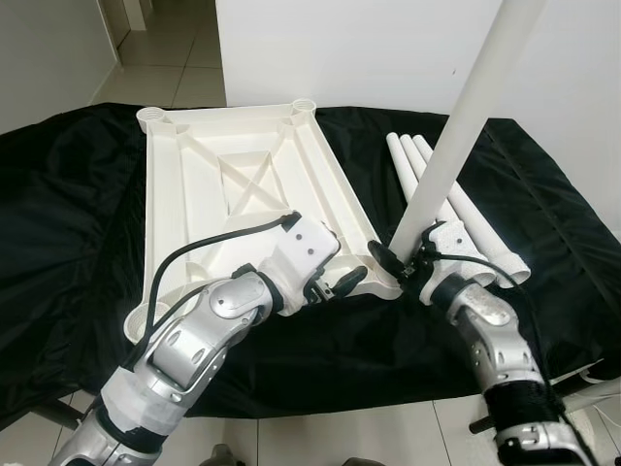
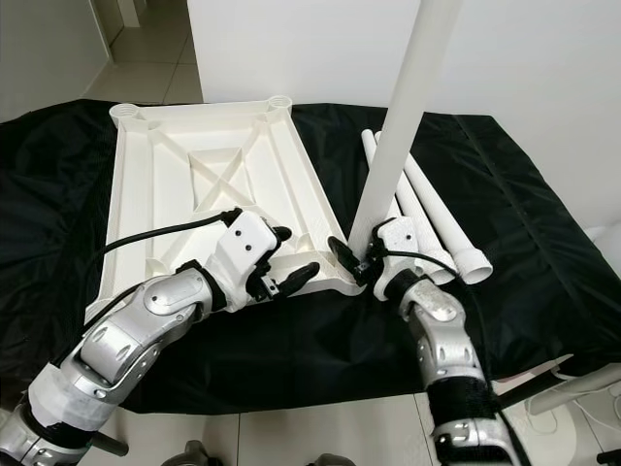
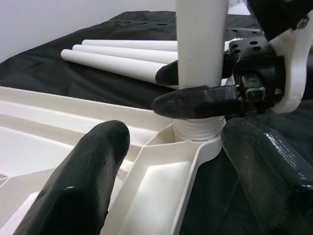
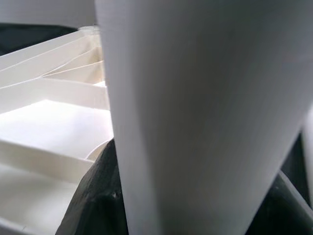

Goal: Building children table

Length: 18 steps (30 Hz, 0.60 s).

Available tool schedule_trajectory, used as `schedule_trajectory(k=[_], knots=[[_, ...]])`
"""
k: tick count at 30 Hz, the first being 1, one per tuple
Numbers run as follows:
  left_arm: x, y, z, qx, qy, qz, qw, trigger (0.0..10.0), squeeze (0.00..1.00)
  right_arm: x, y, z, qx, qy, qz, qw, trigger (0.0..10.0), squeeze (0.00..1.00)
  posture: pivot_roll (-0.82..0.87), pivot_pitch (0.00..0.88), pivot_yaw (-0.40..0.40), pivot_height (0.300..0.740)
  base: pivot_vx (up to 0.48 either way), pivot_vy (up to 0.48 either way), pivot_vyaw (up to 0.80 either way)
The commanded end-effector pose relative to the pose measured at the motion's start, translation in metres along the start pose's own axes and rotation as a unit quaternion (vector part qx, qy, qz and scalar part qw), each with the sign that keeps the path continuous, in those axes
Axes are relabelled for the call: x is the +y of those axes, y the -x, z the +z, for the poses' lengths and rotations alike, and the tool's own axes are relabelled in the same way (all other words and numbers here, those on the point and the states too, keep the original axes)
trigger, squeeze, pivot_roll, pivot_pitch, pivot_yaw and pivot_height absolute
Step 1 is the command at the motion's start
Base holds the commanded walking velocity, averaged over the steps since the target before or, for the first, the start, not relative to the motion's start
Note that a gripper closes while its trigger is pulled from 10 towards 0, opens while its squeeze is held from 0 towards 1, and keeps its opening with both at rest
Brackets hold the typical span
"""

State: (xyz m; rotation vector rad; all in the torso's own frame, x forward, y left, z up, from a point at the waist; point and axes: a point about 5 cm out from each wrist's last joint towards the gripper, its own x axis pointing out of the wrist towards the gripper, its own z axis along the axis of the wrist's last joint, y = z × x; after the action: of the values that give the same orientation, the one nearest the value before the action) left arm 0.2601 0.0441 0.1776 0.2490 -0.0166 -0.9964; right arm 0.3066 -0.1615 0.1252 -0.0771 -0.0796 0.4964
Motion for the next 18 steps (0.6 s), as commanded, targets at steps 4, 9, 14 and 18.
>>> schedule_trajectory(k=[4, 9, 14, 18], knots=[[-0.004, 0.0, -0.001, 0.009, -0.007, -0.038, 0.999, 10.0, 0.0, 0.012, -0.004, -0.011, 0.039, 0.01, -0.048, 0.998, 10.0, 0.0, -0.06, 0.005, -0.033, 0.74, 0.0, 0.0, 0.0], [-0.004, 0.001, -0.002, 0.01, -0.006, -0.038, 0.999, 10.0, 0.0, 0.019, -0.006, -0.01, 0.042, -0.012, -0.084, 0.996, 10.0, 0.0, -0.06, 0.006, -0.033, 0.74, 0.0, 0.0, 0.0], [-0.005, 0.001, -0.003, 0.012, -0.006, -0.04, 0.999, 10.0, 0.0, 0.032, -0.006, -0.01, 0.043, -0.045, -0.183, 0.981, 10.0, 0.0, -0.06, 0.005, -0.036, 0.74, 0.0, 0.0, 0.0], [-0.004, 0.001, -0.003, 0.013, -0.006, -0.037, 0.999, 10.0, 0.0, 0.037, -0.003, -0.012, 0.041, -0.072, -0.247, 0.966, 10.0, 0.0, -0.05, 0.004, -0.038, 0.74, 0.0, 0.0, 0.0]])
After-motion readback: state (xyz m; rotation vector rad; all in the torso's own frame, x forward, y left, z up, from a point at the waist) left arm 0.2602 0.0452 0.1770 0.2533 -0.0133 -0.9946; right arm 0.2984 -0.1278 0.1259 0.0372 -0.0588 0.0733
